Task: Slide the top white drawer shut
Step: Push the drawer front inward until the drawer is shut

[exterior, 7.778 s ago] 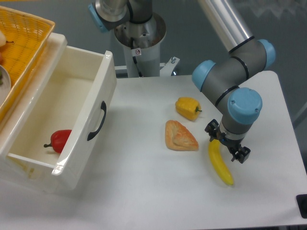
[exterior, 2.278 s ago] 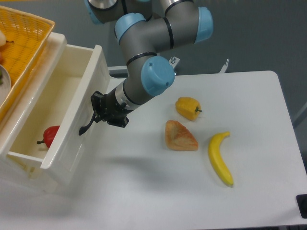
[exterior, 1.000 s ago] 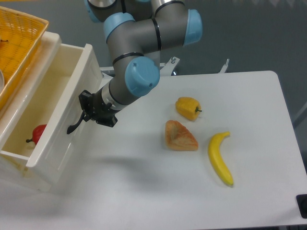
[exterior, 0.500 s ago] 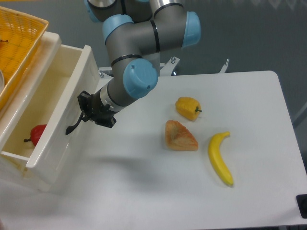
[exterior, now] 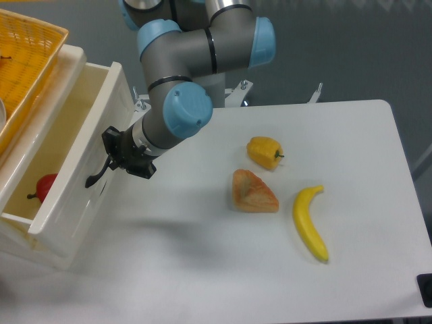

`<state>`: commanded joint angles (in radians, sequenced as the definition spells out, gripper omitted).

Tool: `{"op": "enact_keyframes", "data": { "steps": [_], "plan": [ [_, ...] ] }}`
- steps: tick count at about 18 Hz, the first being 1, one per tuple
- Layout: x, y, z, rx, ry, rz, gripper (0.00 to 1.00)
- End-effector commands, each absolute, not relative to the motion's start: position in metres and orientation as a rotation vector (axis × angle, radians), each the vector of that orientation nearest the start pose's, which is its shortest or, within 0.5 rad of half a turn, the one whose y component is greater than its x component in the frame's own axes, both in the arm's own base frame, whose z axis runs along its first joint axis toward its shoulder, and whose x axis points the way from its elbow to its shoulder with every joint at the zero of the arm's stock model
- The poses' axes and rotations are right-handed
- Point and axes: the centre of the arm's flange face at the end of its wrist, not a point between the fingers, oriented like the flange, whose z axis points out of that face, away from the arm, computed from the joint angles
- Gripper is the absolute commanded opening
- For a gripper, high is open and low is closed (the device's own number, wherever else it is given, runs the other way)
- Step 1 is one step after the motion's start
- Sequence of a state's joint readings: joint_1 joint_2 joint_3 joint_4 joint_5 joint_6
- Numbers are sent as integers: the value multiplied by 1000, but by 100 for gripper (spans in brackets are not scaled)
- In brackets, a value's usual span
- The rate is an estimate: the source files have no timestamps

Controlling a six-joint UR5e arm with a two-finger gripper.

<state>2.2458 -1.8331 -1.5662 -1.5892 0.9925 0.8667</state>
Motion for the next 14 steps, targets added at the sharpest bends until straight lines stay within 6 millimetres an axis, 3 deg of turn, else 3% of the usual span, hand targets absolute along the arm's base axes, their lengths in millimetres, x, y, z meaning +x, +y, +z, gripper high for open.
{"op": "enact_keyframes", "data": {
  "steps": [14],
  "plan": [
    [-176, 567, 366, -2819, 176, -888, 0]
  ]
}}
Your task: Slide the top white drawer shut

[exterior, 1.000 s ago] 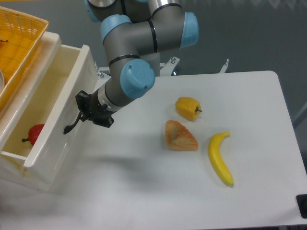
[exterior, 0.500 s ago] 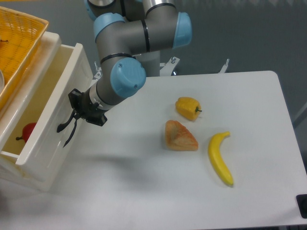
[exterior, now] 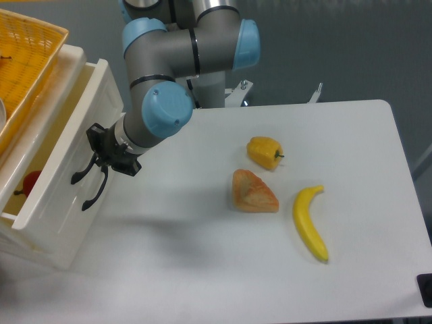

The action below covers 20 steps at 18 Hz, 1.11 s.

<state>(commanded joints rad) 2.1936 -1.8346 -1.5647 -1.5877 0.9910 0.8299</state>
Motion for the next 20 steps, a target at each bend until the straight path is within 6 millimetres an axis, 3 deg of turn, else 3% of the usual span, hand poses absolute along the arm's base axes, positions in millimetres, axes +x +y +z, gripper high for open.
{"op": "enact_keyframes", "data": {
  "steps": [8, 20],
  "plan": [
    [-160, 572, 366, -2826, 199, -897, 0],
    [-160, 576, 370, -2823, 207, -888, 0]
  ]
}}
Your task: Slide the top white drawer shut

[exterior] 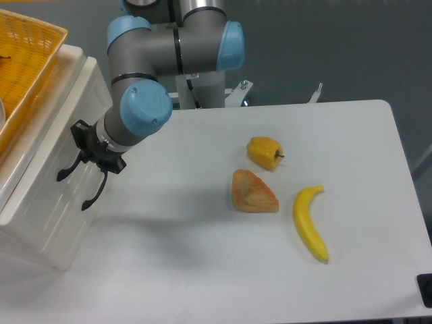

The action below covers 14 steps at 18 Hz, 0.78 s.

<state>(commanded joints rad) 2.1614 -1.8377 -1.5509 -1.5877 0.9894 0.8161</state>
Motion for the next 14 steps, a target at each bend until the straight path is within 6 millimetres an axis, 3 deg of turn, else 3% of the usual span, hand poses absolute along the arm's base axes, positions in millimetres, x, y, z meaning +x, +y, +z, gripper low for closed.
{"op": "enact_keyframes", "data": {
  "steps": [4, 5, 10, 12, 13, 14],
  "plan": [
    [-178, 575, 366, -2816, 191, -861, 39],
    [-191, 573, 366, -2809, 171, -832, 47],
    [-259, 558, 373, -2751, 58, -709, 61],
    [-290, 552, 373, -2734, 22, -631, 80],
    [-305, 548, 374, -2739, 9, -572, 97],
    [-318, 544, 372, -2756, -3, -517, 100]
  ]
}}
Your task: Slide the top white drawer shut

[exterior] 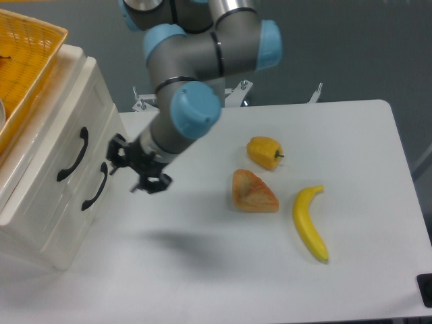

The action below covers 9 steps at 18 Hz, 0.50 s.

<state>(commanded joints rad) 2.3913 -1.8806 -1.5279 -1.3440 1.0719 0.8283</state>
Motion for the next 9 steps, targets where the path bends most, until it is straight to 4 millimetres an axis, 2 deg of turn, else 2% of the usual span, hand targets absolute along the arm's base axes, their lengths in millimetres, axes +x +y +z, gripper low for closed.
{"op": "enact_keyframes", "data": {
  "steps": [5, 7, 9],
  "plan": [
    [-377, 518, 361, -2938, -44, -127, 100],
    [-405, 507, 356, -2994, -8, 34, 100],
    [-442, 493, 351, -3001, 38, 77, 100]
  ]
}}
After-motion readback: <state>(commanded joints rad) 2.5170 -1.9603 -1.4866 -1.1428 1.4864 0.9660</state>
